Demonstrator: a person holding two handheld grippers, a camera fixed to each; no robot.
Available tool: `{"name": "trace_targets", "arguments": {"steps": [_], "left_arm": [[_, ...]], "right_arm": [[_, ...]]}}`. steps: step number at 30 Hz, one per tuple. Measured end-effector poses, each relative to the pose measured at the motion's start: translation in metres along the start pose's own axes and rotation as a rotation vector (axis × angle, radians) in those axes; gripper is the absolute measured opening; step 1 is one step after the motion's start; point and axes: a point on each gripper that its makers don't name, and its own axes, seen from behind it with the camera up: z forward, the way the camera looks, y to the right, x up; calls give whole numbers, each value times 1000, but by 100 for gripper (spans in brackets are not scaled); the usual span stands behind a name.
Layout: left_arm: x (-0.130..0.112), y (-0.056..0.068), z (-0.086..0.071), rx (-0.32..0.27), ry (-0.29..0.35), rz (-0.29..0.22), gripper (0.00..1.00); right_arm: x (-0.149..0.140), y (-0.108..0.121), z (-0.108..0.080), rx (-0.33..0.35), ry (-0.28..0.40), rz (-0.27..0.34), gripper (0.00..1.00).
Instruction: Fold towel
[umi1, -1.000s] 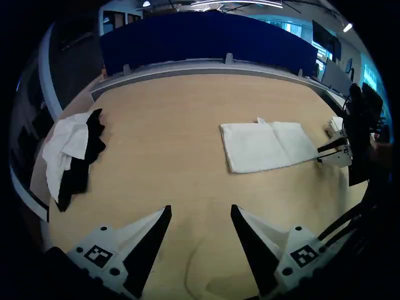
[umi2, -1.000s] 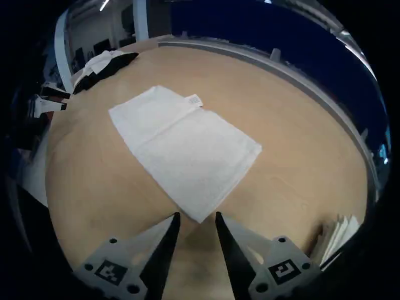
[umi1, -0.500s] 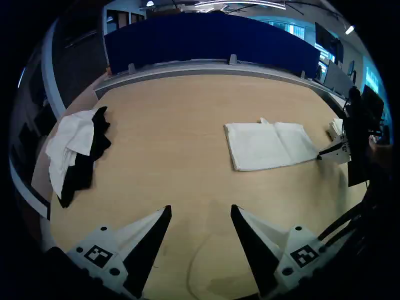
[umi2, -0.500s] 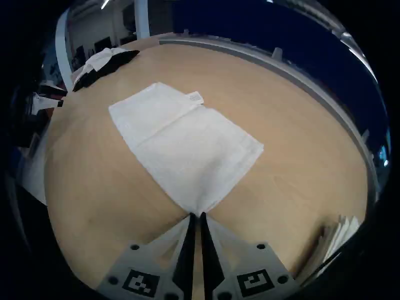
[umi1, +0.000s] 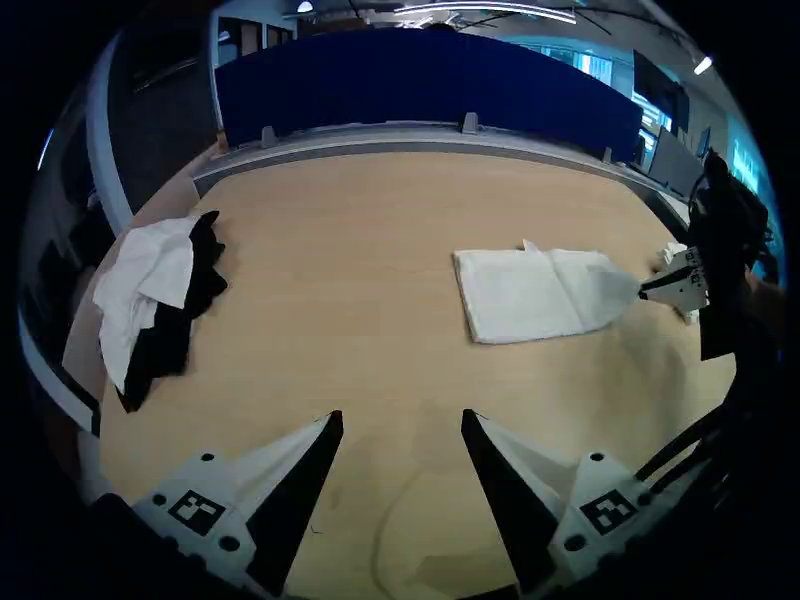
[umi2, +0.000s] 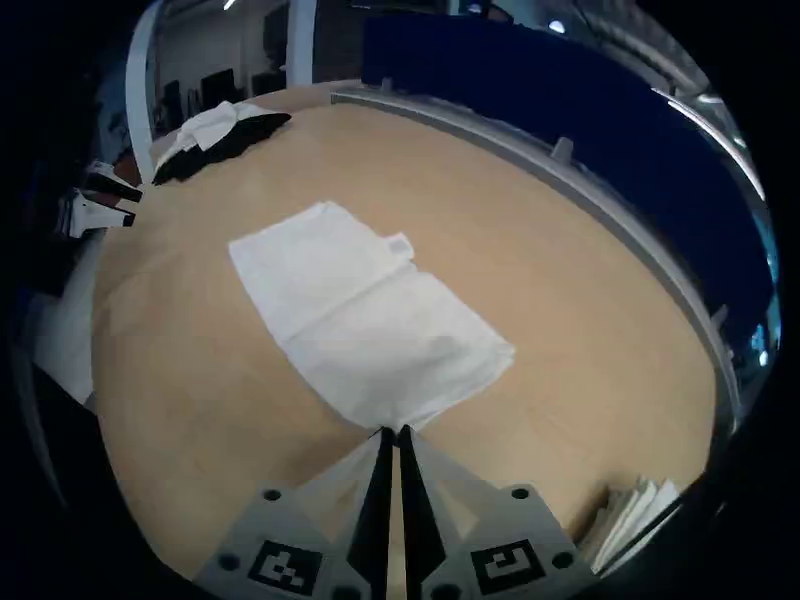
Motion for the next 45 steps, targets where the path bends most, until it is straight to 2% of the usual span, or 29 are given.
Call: {"name": "trace_targets", "arguments": {"steps": [14,20,26,32,36,41,45], "left_arm": [[0,-7,-13,2,16,-15,88],[1,-8,-19,1,25,-27,88],[0,-13,-27,12,35,-33,88],[-3,-20,-39,29,50,-55,88],[-6,-27,-47,45,64,-77,87],[-12,-35,-55,64,69,-90,88],[-18,-38,-59,79,72,-104,87]], "right_arm": [[89,-8,-20,2,77,-160,5],[100,-12,-14,8,70,-211,5],[118,-26,-7,35,78,-257,5],[140,-50,11,76,82,-326,5],[151,-72,30,112,78,-362,5],[156,-103,59,155,71,-381,5],[152,-128,88,188,56,-365,5]]}}
